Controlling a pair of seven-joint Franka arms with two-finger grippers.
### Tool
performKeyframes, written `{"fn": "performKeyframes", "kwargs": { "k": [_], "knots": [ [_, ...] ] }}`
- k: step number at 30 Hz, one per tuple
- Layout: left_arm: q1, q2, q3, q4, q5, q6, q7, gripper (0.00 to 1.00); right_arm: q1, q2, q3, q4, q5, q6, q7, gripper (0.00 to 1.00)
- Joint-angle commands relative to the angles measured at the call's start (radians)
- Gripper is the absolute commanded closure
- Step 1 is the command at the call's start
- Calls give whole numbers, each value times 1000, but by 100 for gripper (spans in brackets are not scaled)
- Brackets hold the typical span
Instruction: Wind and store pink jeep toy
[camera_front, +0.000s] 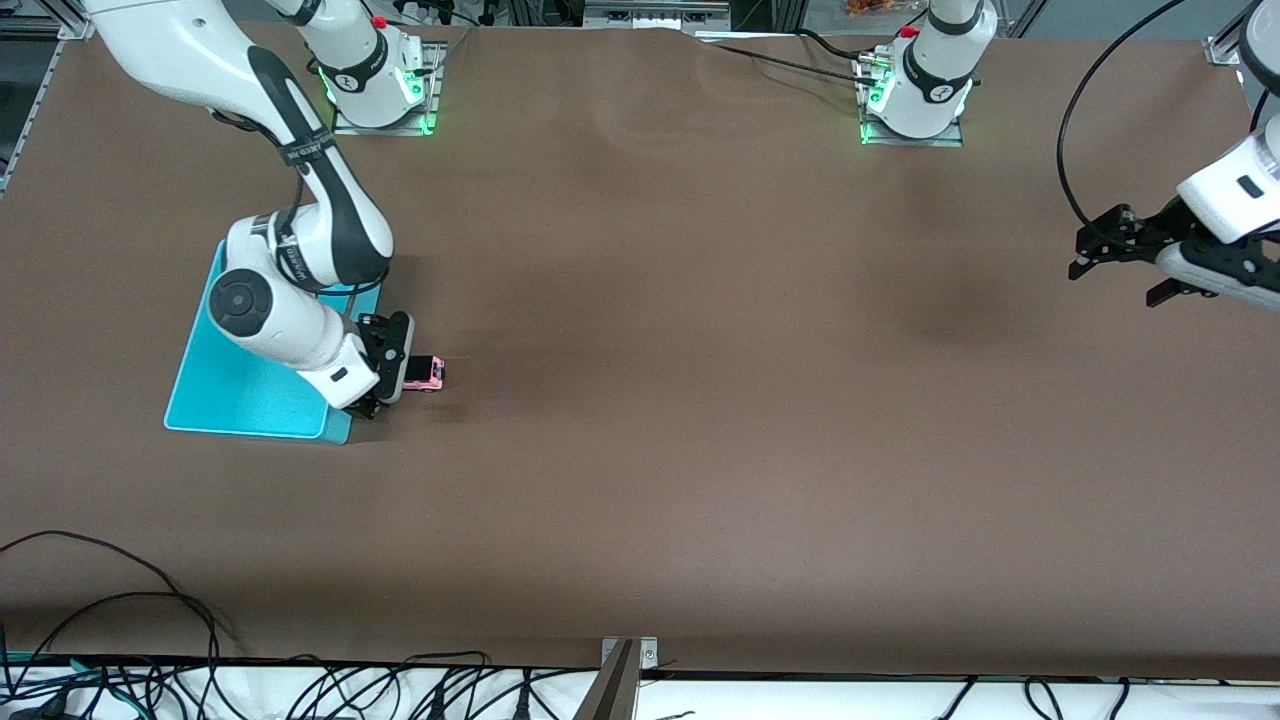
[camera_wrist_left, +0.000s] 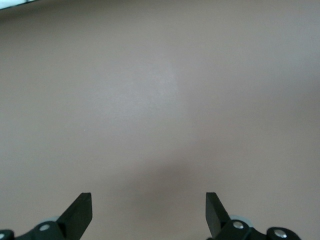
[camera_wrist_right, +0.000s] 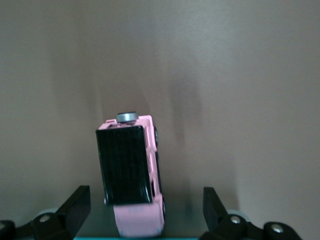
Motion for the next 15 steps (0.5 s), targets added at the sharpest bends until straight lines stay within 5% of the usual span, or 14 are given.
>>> {"fn": "performKeyframes", "kwargs": {
  "k": [1, 6, 7, 10, 12, 15],
  "knots": [
    [7, -29, -5, 25, -26, -40, -75, 0, 24, -22, 2, -120, 2, 146, -23, 0],
    [1, -21, -8, 79, 6, -137, -79, 0, 40, -11, 1, -151, 0, 203, -23, 2],
    [-2, -20, -8, 87, 24, -152, -85, 0, 40, -6, 2, -151, -1, 203, -25, 11],
    [-2, -20, -19, 105, 35, -183, -124, 0, 40, -3, 1, -145, -3, 202, -61, 61],
    [-4, -20, -25, 130, 37, -232, -162, 0, 41, -3, 1, -140, -3, 200, -81, 70],
    [-28, -18, -26, 174, 58, -307, -239, 0, 40, -6, -1, -136, -3, 197, -89, 70]
  ]
}}
